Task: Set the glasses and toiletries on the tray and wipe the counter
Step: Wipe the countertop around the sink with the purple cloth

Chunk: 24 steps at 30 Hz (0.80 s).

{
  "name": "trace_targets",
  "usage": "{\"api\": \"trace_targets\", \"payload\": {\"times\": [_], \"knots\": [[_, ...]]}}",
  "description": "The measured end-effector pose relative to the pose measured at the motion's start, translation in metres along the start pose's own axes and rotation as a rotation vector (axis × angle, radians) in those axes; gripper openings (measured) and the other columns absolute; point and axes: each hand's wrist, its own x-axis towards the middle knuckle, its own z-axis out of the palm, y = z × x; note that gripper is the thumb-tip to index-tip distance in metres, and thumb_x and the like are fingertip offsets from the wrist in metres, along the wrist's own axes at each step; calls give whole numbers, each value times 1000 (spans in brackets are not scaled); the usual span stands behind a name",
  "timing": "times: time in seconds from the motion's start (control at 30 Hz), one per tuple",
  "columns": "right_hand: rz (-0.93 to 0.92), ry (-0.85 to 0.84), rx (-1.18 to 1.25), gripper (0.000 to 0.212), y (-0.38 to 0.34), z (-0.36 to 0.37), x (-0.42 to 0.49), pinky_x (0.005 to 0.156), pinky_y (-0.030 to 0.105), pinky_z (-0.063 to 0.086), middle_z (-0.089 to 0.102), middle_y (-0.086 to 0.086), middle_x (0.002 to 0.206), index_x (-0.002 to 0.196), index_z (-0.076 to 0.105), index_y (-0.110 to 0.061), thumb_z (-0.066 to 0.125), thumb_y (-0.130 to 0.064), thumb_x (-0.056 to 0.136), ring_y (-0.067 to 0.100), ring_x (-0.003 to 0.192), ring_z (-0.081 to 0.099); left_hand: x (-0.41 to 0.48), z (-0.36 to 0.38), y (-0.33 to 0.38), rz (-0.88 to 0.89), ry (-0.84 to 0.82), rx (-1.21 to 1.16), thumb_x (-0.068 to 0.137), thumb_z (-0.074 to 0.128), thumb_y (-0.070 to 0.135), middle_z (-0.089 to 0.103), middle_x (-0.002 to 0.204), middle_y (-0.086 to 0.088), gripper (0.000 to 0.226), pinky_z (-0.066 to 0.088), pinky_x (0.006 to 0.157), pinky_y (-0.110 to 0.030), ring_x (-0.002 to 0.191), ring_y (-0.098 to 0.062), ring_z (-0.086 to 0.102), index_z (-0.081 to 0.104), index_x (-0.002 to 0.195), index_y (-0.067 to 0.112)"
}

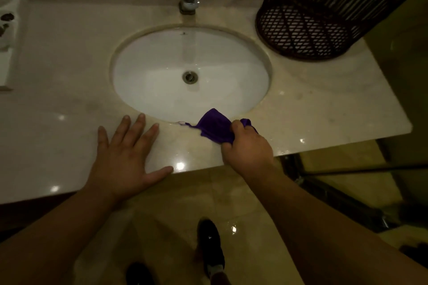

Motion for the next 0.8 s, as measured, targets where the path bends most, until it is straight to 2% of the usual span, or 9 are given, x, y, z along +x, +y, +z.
{"api": "trace_targets", "payload": {"times": [0.23, 0.3, 0.43, 0.63, 0.8], "knots": [[22, 17, 32, 32, 46, -14, 5, 60, 37, 55, 55, 2, 92, 118, 47, -23, 52, -36, 90, 22, 70, 57, 40, 3, 55, 76, 16, 1, 76, 34, 94, 5, 169, -4, 106, 8, 112, -75, 154, -29, -1, 15, 160, 33], [26, 33, 20, 32, 62, -16, 7, 56, 34, 51, 52, 0, 89, 117, 47, -23, 51, -38, 89, 20, 66, 54, 51, 5, 69, 97, 17, -3, 76, 35, 94, 4, 169, -4, 106, 9, 112, -75, 154, -29, 0, 16, 160, 32], [30, 68, -6, 30, 89, -17, 14, 49, 26, 33, 46, -4, 82, 113, 46, -24, 50, -41, 88, 16, 60, 46, 68, 10, 98, 118, 1, -13, 74, 35, 95, 5, 169, -4, 107, 7, 112, -75, 154, -30, 1, 19, 160, 33], [46, 78, -28, 34, 116, -21, 21, 53, 28, 41, 47, -4, 85, 117, 49, -24, 51, -42, 88, 17, 64, 50, 82, 17, 123, 123, -38, 14, 76, 32, 95, 3, 169, -3, 106, 2, 113, -74, 154, -28, -2, 16, 160, 33], [59, 96, -23, 35, 142, -30, 27, 55, 28, 34, 44, -4, 85, 118, 52, -21, 52, -40, 88, 18, 64, 45, 82, 15, 124, 102, -66, 38, 76, 29, 96, 3, 169, -2, 106, 2, 113, -73, 154, -27, -3, 16, 160, 33]]}}
